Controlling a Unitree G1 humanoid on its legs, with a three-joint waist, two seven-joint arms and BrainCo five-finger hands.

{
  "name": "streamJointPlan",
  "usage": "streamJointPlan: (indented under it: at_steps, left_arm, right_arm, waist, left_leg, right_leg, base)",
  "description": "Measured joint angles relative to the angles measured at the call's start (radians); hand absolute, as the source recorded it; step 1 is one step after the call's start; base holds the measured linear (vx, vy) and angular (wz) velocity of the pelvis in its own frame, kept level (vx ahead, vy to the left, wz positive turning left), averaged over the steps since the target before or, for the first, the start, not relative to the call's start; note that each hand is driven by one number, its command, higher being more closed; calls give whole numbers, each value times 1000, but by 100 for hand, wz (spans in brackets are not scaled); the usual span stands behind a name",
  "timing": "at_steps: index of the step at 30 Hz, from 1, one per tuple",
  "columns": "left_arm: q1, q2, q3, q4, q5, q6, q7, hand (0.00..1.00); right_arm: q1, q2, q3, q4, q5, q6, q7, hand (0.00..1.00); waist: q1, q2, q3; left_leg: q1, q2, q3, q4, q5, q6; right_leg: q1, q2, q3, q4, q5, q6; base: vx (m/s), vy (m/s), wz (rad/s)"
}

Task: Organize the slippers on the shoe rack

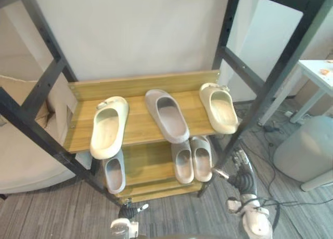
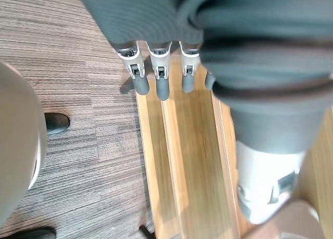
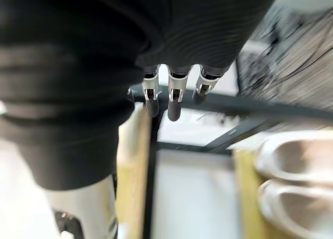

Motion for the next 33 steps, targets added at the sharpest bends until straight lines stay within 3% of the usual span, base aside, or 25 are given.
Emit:
streamJointPlan:
  at_steps: [6, 11, 24, 29, 33]
  left_arm:
    - [0, 0, -39, 4, 19, -2, -3, 0]
    - [-11, 9, -79, 30, 19, -17, -3, 0]
    - [-36, 55, -155, 94, 19, -40, -16, 0]
    - [-46, 90, -155, 117, 18, -39, -30, 0]
    - [-49, 116, -150, 124, -5, -39, -31, 0]
  right_arm:
    - [-5, -4, 22, -63, -12, -40, 7, 0]
    - [-42, -31, 31, -63, -33, -47, 6, 0]
    - [-312, -176, -16, -46, 9, -57, -6, 0]
    - [-426, -237, -24, 38, 44, -56, -5, 0]
    - [-527, -300, -27, 126, 94, -47, -2, 0]
  waist:
    - [-10, 2, -2]
    - [-13, 2, -2]
    - [-15, -10, 4]
    - [-4, -16, 9]
    - [1, -35, 19]
  left_leg:
    - [0, -12, 0, 9, -2, 2]
    - [-1, -18, -10, 18, -3, 4]
    - [-21, -36, -85, 19, 5, 12]
    - [-45, -37, -113, 17, 10, 13]
    - [-71, -44, -142, 16, 17, 13]
  right_leg:
    - [0, -6, 7, 1, 2, 3]
    - [4, -8, 9, 1, 2, 3]
    - [11, -11, -19, -11, 6, 3]
    - [15, -7, -36, -43, 27, -2]
    - [8, -9, -46, -54, 31, -4]
  base:
    - [-17, 12, -1]
    - [-3, 0, 1]
    - [-16, -1, 9]
    - [13, -11, 11]
    - [12, -4, 17]
